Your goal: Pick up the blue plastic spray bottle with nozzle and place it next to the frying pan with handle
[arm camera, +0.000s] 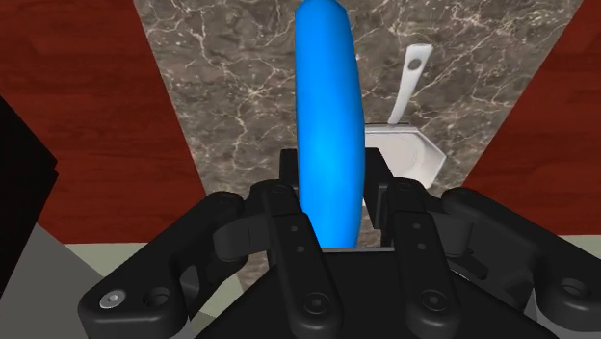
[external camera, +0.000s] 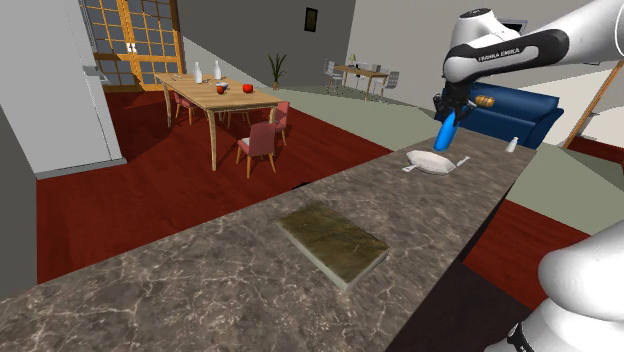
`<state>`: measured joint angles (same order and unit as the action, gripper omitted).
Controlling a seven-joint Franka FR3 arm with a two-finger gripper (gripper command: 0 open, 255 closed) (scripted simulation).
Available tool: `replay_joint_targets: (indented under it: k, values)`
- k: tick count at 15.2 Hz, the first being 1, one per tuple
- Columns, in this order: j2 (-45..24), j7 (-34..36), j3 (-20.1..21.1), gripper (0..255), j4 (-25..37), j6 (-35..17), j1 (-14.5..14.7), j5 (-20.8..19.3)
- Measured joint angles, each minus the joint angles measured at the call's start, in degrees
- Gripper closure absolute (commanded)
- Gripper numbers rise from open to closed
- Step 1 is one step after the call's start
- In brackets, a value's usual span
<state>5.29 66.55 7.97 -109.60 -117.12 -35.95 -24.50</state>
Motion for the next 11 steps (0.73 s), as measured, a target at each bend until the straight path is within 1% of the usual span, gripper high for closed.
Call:
replay_joint_targets:
  k: [6,11]
  values:
    - [-3.0,-6.3,-4.3,255,-0.4,-6.3,-3.7,0.4]
    - [-8.0,-11.7,-7.3,255,2.9,-10.0,-6.7,1.5]
